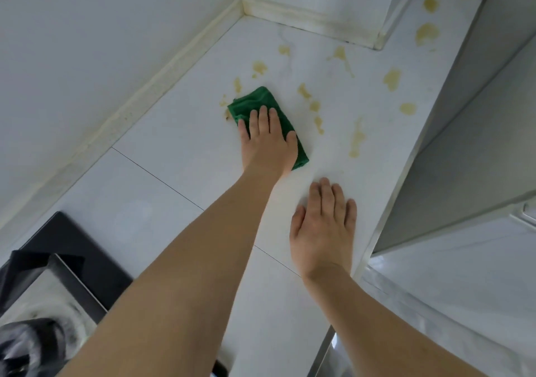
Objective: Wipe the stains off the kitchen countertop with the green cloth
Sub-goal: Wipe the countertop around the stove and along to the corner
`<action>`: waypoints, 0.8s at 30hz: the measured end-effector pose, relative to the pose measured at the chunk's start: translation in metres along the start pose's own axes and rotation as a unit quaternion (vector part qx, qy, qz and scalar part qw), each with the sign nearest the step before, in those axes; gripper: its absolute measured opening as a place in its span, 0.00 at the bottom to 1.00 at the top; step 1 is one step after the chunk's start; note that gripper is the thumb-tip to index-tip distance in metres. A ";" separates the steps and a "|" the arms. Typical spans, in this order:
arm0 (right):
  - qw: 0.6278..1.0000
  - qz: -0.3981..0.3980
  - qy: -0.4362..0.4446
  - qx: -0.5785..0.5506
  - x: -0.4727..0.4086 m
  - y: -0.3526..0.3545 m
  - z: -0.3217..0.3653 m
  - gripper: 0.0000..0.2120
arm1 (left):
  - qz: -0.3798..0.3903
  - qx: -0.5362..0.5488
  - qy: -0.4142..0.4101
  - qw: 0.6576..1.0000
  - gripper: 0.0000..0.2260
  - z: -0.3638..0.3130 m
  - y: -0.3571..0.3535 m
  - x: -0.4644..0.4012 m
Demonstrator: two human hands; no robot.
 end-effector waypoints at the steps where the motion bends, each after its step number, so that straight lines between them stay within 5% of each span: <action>1: 1.000 0.009 0.002 0.005 0.001 -0.001 0.000 0.26 | -0.007 -0.008 -0.019 1.000 0.30 0.008 -0.004 0.011; 6: 0.988 0.129 0.075 0.023 0.002 -0.018 0.013 0.28 | -0.008 0.008 0.059 0.998 0.30 0.078 -0.030 0.086; 12: 0.961 0.162 0.213 0.064 0.013 -0.021 0.026 0.33 | -0.015 0.031 0.116 0.993 0.31 0.099 -0.042 0.128; 14: 0.925 0.133 0.342 0.096 0.024 -0.015 0.037 0.33 | -0.018 0.028 0.119 0.992 0.31 0.099 -0.041 0.125; 17: 0.818 0.153 0.517 0.201 0.031 -0.016 0.038 0.33 | -0.029 0.027 0.122 0.992 0.31 0.100 -0.041 0.124; 20: 0.727 0.181 0.597 0.287 0.020 -0.014 0.034 0.34 | -0.036 0.023 0.123 0.991 0.31 0.101 -0.041 0.122; 24: 0.712 0.206 0.618 0.262 0.013 -0.017 0.034 0.35 | -0.033 0.020 0.123 0.992 0.32 0.102 -0.040 0.115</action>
Point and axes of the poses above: each hand's wrist, its own x-axis away from the middle knuckle, its own y-axis out of the back of the hand, z = x × y, the point moved 10 cm from there along -x, towards the middle knuckle, and after that the axes turned 14 degrees about z, right-handed, at the moved point
